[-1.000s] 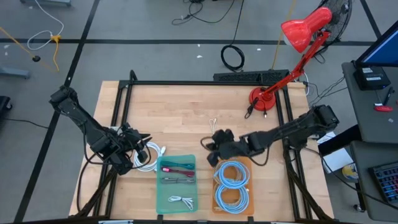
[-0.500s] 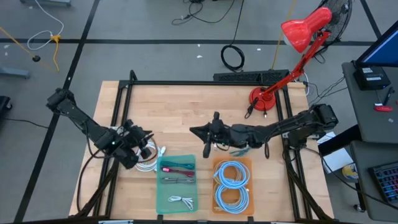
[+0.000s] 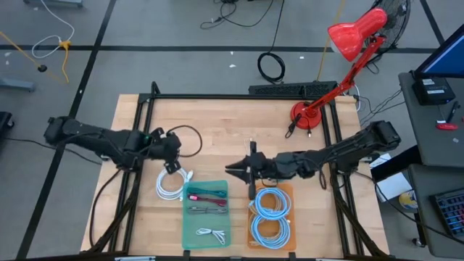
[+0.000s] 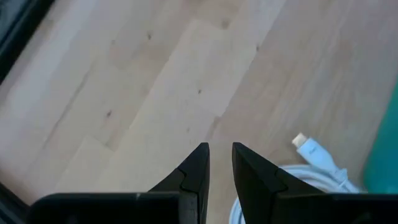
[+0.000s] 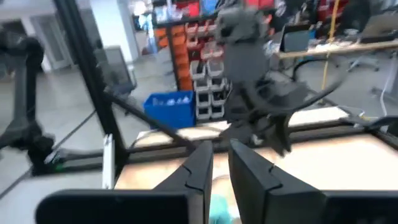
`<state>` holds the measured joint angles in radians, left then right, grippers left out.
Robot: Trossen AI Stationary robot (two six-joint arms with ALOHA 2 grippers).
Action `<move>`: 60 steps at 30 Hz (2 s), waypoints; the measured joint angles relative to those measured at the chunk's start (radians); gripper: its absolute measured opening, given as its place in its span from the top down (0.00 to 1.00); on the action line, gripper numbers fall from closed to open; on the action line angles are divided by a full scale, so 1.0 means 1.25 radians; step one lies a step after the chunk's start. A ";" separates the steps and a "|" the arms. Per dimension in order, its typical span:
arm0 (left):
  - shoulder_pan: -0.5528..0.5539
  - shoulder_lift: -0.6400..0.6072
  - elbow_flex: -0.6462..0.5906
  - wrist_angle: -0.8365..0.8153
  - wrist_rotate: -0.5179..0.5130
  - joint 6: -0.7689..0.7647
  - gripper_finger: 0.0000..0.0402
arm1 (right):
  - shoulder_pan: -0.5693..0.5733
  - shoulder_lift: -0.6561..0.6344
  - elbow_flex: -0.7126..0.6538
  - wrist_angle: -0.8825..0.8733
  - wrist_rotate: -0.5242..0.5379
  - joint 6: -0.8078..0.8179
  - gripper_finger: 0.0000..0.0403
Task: Pick & Place USB Port
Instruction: Put the gray charger cable into the green bin
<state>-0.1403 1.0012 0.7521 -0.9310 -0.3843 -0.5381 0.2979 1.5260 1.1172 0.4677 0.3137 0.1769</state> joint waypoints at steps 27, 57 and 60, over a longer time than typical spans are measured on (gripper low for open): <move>0.060 0.000 -0.192 0.101 0.027 -0.167 0.47 | -0.169 -0.055 -0.001 -0.558 0.261 0.422 0.85; 0.032 0.000 -0.241 0.361 -0.155 0.086 0.47 | -0.460 0.187 0.000 -0.496 -0.607 0.533 0.85; 0.034 0.000 -0.240 0.383 -0.154 0.116 0.47 | -0.454 0.178 0.000 -0.622 -0.609 0.547 0.85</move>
<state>-0.0978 1.0008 0.4515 -0.4527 -0.5772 -0.3935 -0.2696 1.7482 1.1172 -0.3093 -0.4469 0.8602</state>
